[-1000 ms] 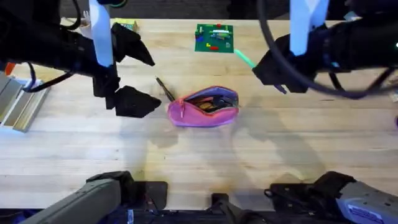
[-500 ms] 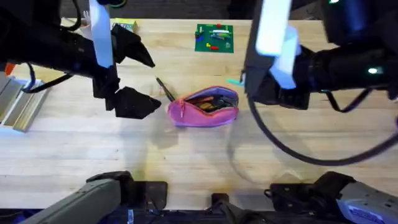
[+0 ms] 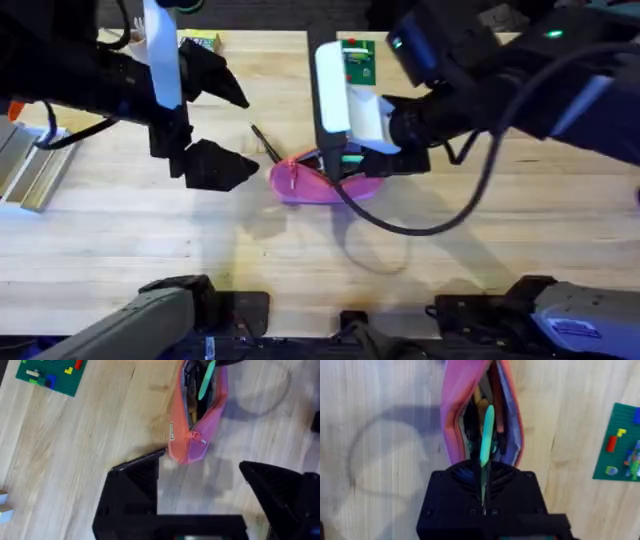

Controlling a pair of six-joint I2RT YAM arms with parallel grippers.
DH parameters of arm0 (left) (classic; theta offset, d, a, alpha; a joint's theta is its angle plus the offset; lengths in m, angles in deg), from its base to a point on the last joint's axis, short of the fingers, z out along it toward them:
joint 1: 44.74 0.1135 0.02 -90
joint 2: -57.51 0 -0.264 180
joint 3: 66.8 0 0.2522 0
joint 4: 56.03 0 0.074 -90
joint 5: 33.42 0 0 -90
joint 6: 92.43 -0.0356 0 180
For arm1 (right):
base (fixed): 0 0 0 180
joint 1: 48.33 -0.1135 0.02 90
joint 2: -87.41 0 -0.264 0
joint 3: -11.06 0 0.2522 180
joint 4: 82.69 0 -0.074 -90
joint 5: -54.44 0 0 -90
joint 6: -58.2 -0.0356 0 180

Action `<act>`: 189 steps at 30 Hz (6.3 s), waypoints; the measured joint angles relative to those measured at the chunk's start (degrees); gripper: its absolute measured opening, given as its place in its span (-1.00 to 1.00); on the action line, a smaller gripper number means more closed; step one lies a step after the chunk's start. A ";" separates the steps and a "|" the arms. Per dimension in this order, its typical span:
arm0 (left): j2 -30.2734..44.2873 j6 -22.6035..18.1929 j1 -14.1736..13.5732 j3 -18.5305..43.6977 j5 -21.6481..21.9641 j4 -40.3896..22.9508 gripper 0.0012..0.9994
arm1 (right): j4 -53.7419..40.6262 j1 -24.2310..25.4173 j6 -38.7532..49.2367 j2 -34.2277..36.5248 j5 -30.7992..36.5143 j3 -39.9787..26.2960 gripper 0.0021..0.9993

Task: Unzip the bag, pick up the pens from the table one at a time and place them inside, then zip the bag closed.

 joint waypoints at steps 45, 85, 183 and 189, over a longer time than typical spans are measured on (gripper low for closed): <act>0.00 0.00 0.00 0.00 0.00 0.00 0.99 | 14.91 -7.08 0.64 13.94 -0.72 0.04 1.00; 0.00 34.30 0.00 0.00 6.16 15.00 0.99 | 7.36 -7.10 -41.88 -15.22 1.90 0.20 1.00; 37.35 129.88 -21.11 1.42 45.88 28.72 -0.91 | 3.77 -6.84 -43.09 -23.87 6.56 0.24 1.00; 39.25 126.27 -21.14 5.09 45.44 26.96 -0.92 | 3.75 -6.84 -43.09 -23.87 6.56 0.24 1.00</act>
